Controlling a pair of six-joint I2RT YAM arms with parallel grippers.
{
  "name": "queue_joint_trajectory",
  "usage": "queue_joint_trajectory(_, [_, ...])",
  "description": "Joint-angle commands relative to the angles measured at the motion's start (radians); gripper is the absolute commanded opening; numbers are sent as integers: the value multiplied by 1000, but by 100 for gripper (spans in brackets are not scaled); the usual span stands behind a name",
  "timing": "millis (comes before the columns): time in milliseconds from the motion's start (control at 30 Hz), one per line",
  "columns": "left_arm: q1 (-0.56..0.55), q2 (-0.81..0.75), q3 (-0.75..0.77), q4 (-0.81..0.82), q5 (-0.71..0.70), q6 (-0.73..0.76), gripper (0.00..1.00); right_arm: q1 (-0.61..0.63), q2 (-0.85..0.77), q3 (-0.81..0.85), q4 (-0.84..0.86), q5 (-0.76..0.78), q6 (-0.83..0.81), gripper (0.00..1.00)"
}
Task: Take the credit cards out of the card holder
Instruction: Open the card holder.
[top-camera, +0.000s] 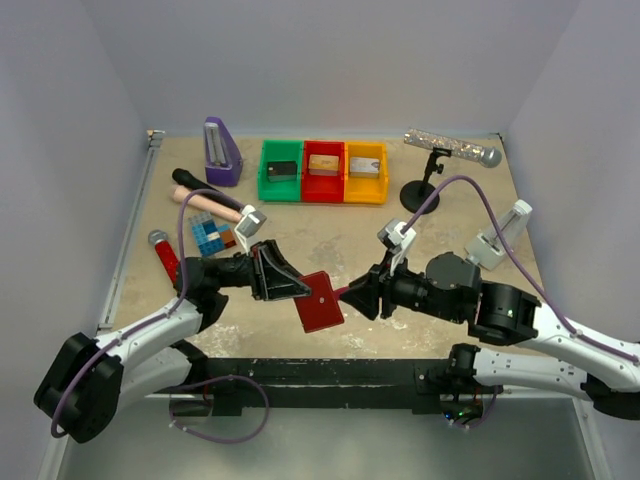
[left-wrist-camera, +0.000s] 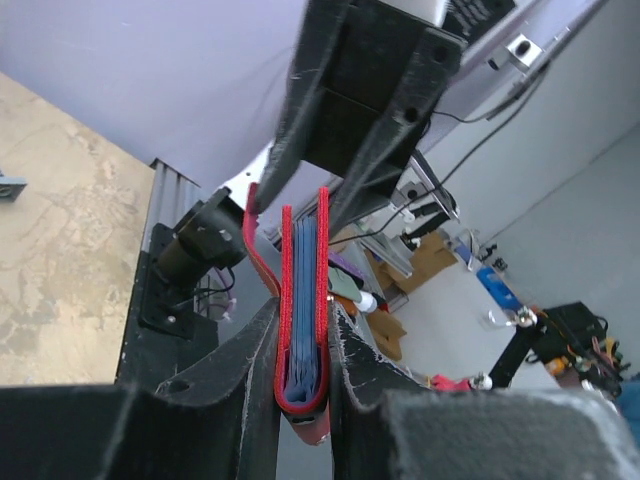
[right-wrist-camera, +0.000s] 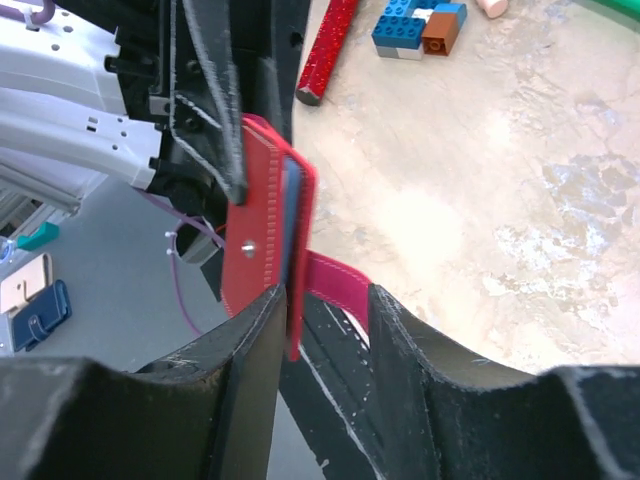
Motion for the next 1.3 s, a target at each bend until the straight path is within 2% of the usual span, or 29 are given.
queue_joint_trajectory(0, [5, -38, 40, 379, 69, -37, 0, -4, -13, -28, 64, -26, 34, 44])
queue_joint_trajectory(533, [3, -115, 54, 379, 87, 68, 0, -25, -28, -89, 271, -238, 113, 52])
queue_joint_trajectory(667, [3, -107, 86, 379, 96, 64, 0, -25, -16, -74, 277, -274, 118, 53])
queue_joint_trajectory(1033, [3, -129, 132, 379, 112, 45, 0, -28, 1, -79, 268, -252, 124, 54])
queue_joint_trajectory(1267, [2, -135, 150, 379, 98, 44, 0, -30, 33, -66, 296, -304, 133, 55])
